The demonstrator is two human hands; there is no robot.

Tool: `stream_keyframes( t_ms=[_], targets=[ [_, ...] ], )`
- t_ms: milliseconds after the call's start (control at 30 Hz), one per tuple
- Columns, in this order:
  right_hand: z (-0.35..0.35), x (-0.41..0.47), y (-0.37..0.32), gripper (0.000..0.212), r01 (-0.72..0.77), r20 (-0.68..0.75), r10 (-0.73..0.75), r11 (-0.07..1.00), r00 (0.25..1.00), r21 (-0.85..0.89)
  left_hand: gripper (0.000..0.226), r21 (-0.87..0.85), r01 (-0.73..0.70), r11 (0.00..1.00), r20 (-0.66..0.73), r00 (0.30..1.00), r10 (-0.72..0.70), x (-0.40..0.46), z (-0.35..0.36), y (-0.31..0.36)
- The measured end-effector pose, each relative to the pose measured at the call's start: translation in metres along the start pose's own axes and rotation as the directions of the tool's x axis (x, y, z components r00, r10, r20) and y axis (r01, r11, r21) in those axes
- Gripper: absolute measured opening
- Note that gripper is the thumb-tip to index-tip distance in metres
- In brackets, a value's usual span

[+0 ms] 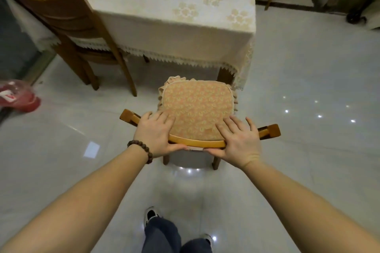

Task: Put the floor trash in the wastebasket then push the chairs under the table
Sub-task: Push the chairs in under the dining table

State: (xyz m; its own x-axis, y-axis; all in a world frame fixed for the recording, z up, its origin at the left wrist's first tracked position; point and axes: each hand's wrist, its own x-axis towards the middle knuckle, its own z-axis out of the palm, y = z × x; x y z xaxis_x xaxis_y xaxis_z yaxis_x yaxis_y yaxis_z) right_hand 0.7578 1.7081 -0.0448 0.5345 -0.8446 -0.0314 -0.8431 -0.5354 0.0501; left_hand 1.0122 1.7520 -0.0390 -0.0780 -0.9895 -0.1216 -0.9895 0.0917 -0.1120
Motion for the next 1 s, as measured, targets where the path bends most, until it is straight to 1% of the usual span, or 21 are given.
stream_keyframes(
  t_ms=[267,433,567,800,900,1000],
  targets=[
    [0.001,0.033,0.007,0.097,0.005,-0.004,-0.005,1.0,1.0,0.02,0.108,-0.017,-0.003,1.0,-0.076,0.997,0.001,0.025,0.004,-0.014],
    [0.001,0.064,0.006,0.096,0.006,-0.031,-0.006,1.0,1.0,0.017,0.104,-0.005,-0.007,1.0,-0.062,0.998,0.007,0.05,0.002,-0.034],
    [0.0,0.103,-0.004,0.094,0.002,-0.068,-0.001,1.0,0.998,0.014,0.106,0.024,-0.011,1.0,-0.046,0.999,0.012,0.08,0.001,-0.067],
    [-0.002,0.201,-0.021,0.095,-0.025,-0.091,0.023,0.999,0.996,-0.025,0.113,0.015,-0.034,0.999,-0.11,0.993,0.036,0.15,-0.004,-0.138],
    [-0.003,0.24,-0.021,0.092,-0.042,-0.139,0.035,0.998,0.99,-0.051,0.116,0.024,-0.043,0.999,-0.116,0.992,0.045,0.183,-0.006,-0.163],
    [-0.004,0.267,-0.023,0.085,-0.064,-0.187,0.051,0.996,0.981,-0.062,0.114,0.02,-0.068,0.997,-0.106,0.992,0.07,0.212,-0.006,-0.184]
  ],
)
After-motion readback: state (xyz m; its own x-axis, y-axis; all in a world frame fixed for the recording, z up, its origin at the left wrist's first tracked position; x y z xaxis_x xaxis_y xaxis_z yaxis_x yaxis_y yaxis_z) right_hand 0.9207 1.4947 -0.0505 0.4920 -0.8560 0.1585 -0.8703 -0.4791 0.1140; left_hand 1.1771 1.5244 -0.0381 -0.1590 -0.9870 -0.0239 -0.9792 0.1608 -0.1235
